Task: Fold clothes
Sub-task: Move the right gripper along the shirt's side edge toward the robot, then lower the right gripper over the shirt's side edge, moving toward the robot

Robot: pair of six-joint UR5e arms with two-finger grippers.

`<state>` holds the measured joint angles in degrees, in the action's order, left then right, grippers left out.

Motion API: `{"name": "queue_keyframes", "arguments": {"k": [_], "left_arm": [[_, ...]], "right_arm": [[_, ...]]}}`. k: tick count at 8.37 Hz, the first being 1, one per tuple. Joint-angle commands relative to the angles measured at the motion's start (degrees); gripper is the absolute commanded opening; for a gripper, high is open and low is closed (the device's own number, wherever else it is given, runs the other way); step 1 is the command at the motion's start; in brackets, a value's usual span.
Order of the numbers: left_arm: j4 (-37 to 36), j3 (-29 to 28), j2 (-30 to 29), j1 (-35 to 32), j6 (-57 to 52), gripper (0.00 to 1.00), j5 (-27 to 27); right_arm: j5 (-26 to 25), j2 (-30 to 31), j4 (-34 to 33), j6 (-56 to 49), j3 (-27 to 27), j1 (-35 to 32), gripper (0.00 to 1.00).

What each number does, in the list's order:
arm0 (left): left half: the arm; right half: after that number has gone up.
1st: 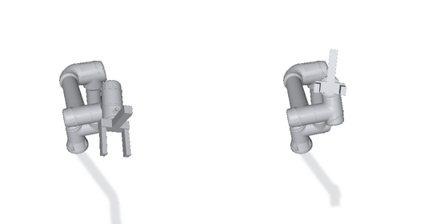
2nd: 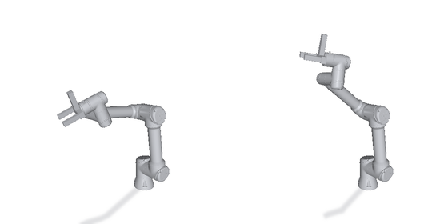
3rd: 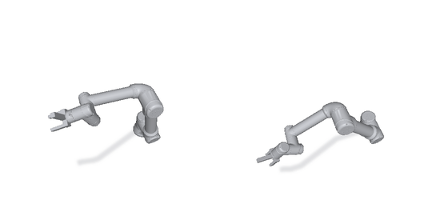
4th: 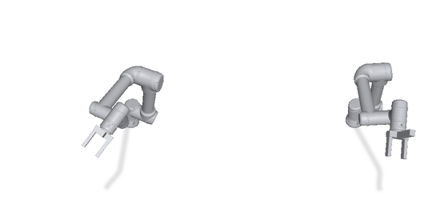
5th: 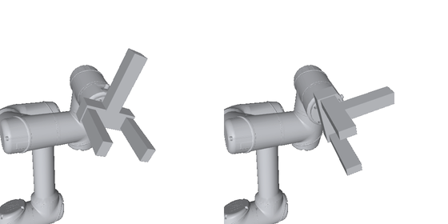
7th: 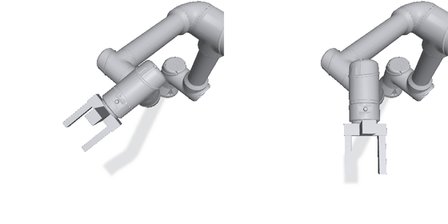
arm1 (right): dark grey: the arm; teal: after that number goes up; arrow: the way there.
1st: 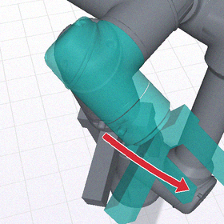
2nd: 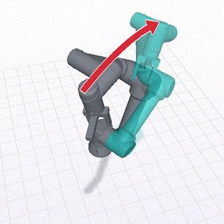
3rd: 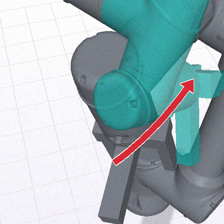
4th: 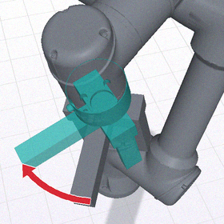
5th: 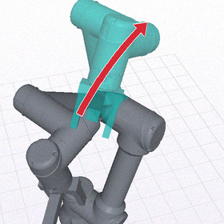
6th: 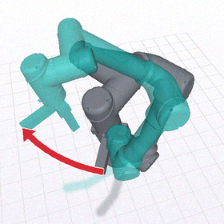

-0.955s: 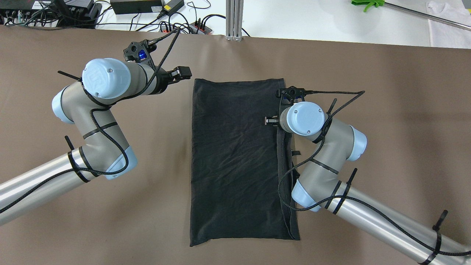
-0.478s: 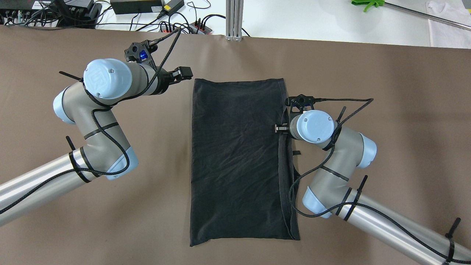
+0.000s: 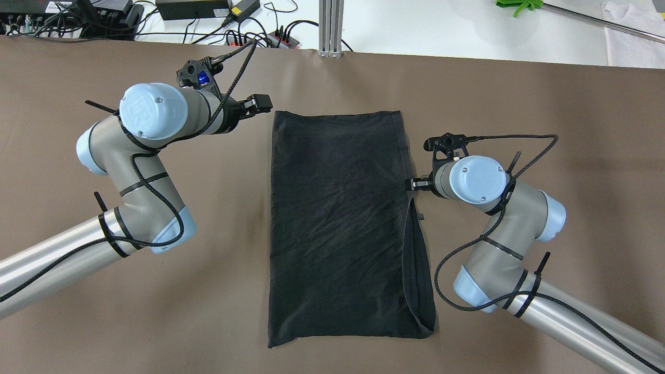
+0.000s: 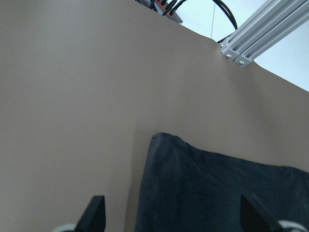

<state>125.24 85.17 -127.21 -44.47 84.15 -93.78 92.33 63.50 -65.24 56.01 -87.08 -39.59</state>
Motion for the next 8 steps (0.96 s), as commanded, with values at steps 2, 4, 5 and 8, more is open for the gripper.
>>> {"name": "queue_keyframes", "arguments": {"k": [2,4,5,8], "left_arm": [[0.00,-0.45,-0.06,0.00,-0.13,1.00,0.00],[0.00,-0.36,-0.06,0.00,-0.04,1.00,0.00],[0.00,-0.27,-0.06,0.00,0.04,1.00,0.00],[0.09,-0.27,-0.06,0.00,0.04,1.00,0.00]], "right_arm": [[1.53,1.10,-0.59,-1.26,-3.86,-0.57,0.94],[4.00,0.14,-7.24,1.19,-11.94,-0.14,0.94],[3.39,-0.13,-7.71,7.12,-11.97,3.00,0.94],[-1.97,0.30,-7.71,8.76,-11.19,8.91,0.94]]}}
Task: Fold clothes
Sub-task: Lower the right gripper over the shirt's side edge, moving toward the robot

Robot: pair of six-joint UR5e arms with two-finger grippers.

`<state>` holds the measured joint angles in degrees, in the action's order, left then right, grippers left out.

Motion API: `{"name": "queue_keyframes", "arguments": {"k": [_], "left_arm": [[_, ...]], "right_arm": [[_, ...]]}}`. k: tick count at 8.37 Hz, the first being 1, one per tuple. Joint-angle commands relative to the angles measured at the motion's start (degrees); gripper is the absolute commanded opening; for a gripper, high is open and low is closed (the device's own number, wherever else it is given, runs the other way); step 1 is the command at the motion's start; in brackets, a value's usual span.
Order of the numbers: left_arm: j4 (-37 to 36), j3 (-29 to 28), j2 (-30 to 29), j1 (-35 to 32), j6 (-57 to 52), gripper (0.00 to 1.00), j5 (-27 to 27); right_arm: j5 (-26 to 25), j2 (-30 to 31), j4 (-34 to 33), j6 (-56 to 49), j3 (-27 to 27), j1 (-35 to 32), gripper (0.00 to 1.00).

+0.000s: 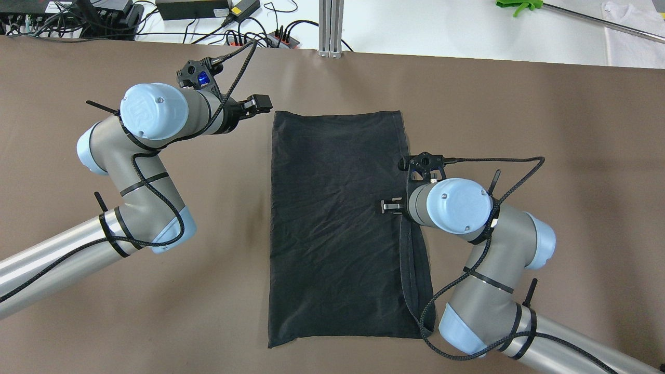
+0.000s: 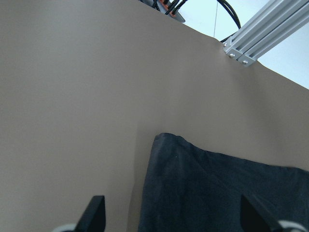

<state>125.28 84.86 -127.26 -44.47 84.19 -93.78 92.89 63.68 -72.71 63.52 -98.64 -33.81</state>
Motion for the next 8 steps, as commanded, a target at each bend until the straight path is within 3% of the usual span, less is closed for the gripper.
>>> {"name": "queue_keyframes", "arguments": {"k": [1,8], "left_arm": [[0.05,0.04,0.00,0.00,0.01,1.00,0.00],[-0.04,-0.14,-0.09,0.09,0.10,1.00,0.00]], "right_arm": [[-2.62,0.22,-0.32,1.17,0.72,3.14,0.94],[-2.54,3.03,-1.64,0.29,0.64,2.70,0.94]]}}
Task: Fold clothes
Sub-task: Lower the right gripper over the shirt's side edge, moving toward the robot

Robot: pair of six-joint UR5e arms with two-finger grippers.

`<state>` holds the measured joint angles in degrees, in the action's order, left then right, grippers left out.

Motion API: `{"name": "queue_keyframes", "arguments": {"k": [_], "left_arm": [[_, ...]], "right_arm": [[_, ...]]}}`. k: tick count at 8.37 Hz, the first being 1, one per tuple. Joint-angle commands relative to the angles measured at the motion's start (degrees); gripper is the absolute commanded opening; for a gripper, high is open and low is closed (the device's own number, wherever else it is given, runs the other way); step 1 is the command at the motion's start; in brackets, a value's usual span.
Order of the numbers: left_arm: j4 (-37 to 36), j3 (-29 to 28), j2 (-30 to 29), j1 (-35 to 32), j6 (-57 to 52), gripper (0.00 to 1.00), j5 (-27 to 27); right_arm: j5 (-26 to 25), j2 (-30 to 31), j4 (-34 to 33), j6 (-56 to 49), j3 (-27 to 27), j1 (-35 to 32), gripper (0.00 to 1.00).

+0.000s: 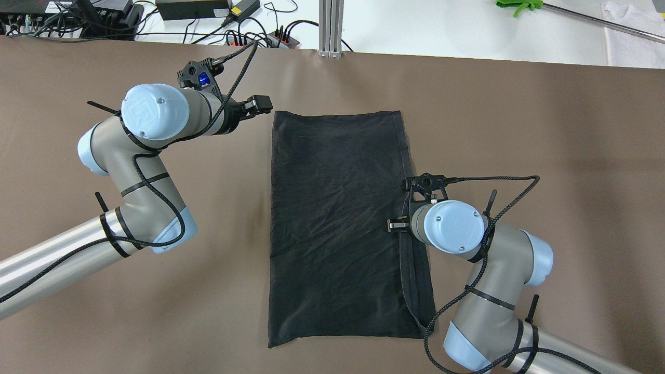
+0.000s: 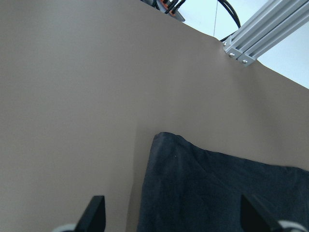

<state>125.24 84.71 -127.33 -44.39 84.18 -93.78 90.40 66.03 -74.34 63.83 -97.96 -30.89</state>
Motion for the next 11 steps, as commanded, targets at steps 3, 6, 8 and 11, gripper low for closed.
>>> {"name": "queue_keyframes", "arguments": {"k": [3,6,8,11], "left_arm": [[0.09,0.02,0.07,-0.09,0.10,1.00,0.00],[0.00,0.02,-0.02,0.00,0.10,1.00,0.00],[0.00,-0.07,-0.02,0.00,0.10,1.00,0.00],[0.00,-0.51,-0.02,-0.09,0.02,1.00,0.00]], "right_arm": [[0.47,1.38,-0.11,-1.93,-0.04,-1.97,0.94],[0.65,4.27,0.94,-7.13,-0.30,-3.91,0.94],[0.83,4.81,2.17,-7.05,-1.00,-3.83,0.94],[6.78,4.20,2.61,-3.73,-11.44,-5.49,0.94]]}}
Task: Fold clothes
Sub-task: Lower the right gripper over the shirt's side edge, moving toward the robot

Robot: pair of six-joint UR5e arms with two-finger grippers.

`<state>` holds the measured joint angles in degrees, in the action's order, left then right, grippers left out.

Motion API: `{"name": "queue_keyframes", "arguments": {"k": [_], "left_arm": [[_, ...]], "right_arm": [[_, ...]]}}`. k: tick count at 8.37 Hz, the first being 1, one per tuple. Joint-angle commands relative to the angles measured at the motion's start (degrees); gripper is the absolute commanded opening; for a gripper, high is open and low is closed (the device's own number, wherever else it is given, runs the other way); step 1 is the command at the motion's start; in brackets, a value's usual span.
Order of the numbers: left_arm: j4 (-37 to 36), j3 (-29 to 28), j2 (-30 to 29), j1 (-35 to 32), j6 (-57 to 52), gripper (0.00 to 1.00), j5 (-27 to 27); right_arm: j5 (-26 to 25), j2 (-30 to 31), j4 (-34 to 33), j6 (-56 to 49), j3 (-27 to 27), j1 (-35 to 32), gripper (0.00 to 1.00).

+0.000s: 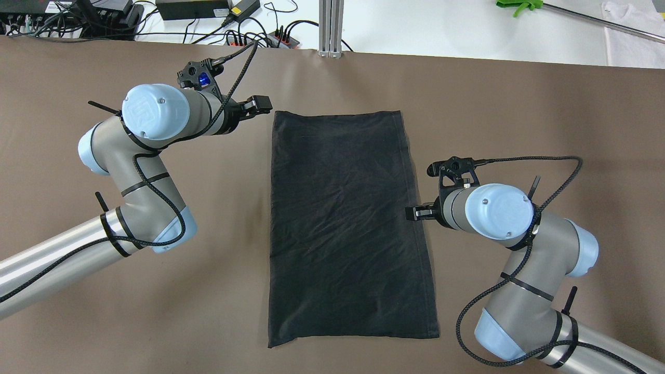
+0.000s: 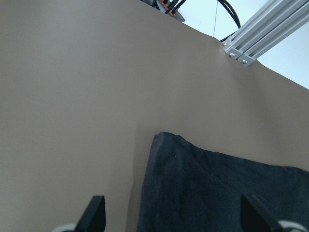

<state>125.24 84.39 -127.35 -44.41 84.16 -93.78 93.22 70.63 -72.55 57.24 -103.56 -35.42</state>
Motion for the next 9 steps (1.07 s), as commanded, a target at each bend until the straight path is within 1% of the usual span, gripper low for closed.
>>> {"name": "queue_keyframes", "arguments": {"k": [1,2,3,6,7,9], "left_arm": [[0.00,-0.19,0.00,-0.06,0.13,1.00,-0.09],[0.09,-0.19,0.00,-0.24,0.13,1.00,-0.09],[0.09,-0.10,-0.09,-0.41,0.13,1.00,-0.09],[0.09,-0.10,0.00,-0.41,0.39,1.00,0.26],[0.00,-0.10,0.00,-0.41,0.48,1.00,1.05],[0.00,-0.19,0.00,-0.24,0.39,1.00,1.14]], "right_arm": [[4.24,-0.58,6.05,8.53,-6.04,-0.27,0.94],[4.16,-0.15,12.02,12.25,-5.61,2.61,0.94],[4.16,-0.15,15.48,14.46,-4.12,4.46,0.94],[4.16,0.47,26.02,16.06,2.37,5.80,0.94],[4.16,0.99,27.45,16.24,3.61,5.89,0.94],[4.16,1.61,27.55,16.06,4.77,5.80,0.94]]}}
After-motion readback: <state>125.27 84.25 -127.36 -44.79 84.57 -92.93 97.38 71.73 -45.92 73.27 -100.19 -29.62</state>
